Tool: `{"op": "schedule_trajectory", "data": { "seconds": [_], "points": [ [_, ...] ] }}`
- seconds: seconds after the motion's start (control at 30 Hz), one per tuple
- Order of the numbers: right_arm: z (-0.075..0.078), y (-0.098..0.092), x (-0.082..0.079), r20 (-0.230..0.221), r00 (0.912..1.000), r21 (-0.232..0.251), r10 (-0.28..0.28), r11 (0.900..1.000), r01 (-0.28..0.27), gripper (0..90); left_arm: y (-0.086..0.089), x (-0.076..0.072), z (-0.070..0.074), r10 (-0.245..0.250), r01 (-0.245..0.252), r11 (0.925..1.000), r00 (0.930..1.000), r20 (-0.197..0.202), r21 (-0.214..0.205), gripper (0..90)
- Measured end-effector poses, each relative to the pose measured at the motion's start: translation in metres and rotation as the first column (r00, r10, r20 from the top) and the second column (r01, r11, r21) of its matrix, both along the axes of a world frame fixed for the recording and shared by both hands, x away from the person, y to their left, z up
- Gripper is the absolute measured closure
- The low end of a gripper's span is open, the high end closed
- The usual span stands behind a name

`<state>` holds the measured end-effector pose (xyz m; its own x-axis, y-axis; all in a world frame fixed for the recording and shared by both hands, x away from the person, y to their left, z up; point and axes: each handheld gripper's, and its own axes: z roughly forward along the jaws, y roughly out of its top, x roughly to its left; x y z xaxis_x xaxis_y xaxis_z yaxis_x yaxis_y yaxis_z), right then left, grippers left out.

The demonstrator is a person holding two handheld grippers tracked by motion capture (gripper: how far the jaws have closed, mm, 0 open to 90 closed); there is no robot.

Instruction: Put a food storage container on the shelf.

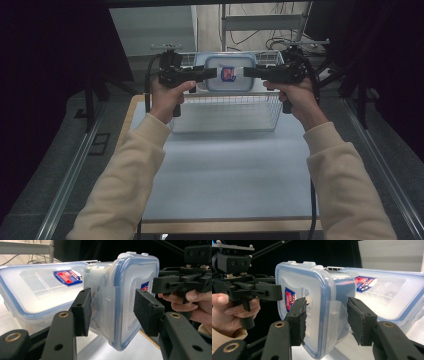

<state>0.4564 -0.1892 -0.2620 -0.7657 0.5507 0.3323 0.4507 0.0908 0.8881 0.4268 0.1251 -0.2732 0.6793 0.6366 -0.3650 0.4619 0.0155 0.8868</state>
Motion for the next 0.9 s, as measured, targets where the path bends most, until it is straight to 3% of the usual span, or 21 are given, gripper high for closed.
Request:
{"op": "schedule_trajectory", "data": {
  "seconds": [0.43, 0.9],
  "points": [
    [0.021, 0.006, 0.035, 0.003, 1.0, -0.005, 0.001, 1.0, -0.001, 50.5, 0.007, 0.036, 0.019, 0.003, -0.003, 1.0, 1.0, 0.006, -0.001, 50.2],
    [0.015, 0.009, 0.071, -0.05, 0.9987, -0.005, 0.0, 1.0, 0.0, 50.3, 0.007, 0.067, 0.01, 0.021, -0.023, 0.9994, 0.9981, -0.057, -0.026, 50.0]
  ]
}}
